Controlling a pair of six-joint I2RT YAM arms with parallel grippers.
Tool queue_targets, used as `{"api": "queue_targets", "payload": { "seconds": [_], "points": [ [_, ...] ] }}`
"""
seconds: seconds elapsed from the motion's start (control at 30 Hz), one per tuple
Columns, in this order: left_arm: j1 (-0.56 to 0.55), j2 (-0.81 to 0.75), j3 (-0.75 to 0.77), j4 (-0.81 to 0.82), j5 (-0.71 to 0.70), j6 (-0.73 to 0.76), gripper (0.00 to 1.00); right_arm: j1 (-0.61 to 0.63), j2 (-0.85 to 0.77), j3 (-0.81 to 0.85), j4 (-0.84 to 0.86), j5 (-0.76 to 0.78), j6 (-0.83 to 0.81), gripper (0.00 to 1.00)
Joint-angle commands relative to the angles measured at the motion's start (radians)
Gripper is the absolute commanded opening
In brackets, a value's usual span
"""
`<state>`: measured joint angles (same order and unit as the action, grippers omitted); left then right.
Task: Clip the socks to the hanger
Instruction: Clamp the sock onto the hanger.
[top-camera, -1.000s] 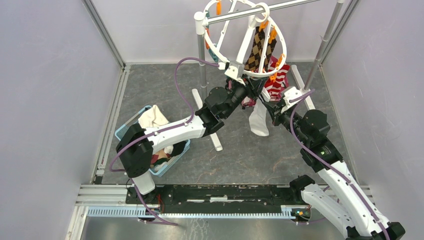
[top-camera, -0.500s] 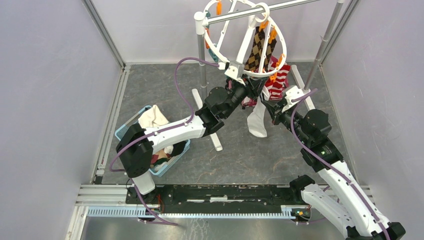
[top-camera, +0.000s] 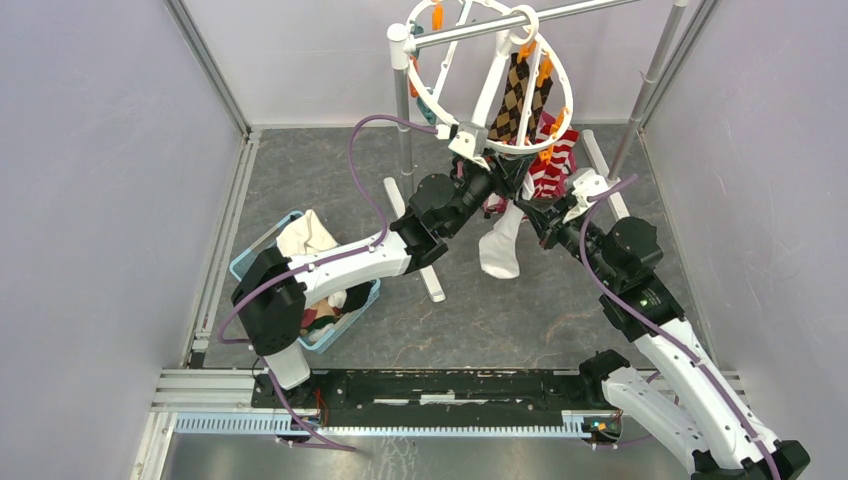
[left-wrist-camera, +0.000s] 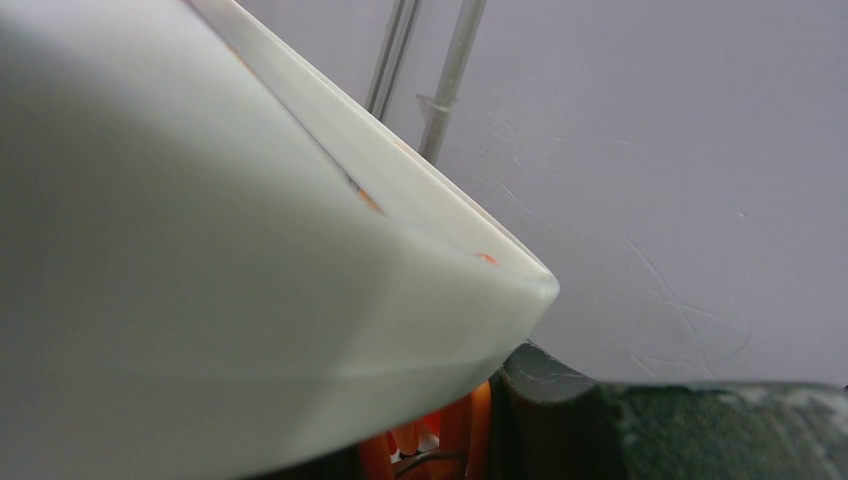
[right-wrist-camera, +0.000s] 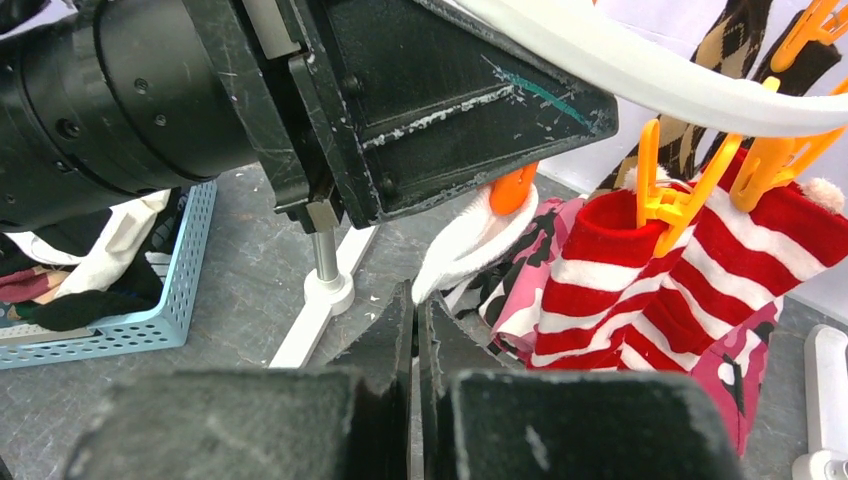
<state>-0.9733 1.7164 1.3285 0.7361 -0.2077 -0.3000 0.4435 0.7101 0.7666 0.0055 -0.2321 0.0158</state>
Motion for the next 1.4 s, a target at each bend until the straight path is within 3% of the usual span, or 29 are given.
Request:
{"api": "queue_targets", "payload": {
  "seconds": [0.0, 0.13, 1.37],
  "points": [
    [0.005, -0.062, -0.004, 0.051, -0.063, -0.039, 0.02, 0.003, 0.009, 0.02, 0.008, 0.01, 0.005, 0.0],
    [0.005, -0.069, -0.007, 0.051, -0.06, -0.042, 0.02, 0.005, 0.016, 0.022, -0.034, 0.048, -0.007, 0.0],
    [0.006, -0.069, -0.013, 0.052, -0.059, -0.051, 0.06, 0.004, -0.033, -0.064, 0.154, 0.092, 0.019, 0.0]
  ]
}}
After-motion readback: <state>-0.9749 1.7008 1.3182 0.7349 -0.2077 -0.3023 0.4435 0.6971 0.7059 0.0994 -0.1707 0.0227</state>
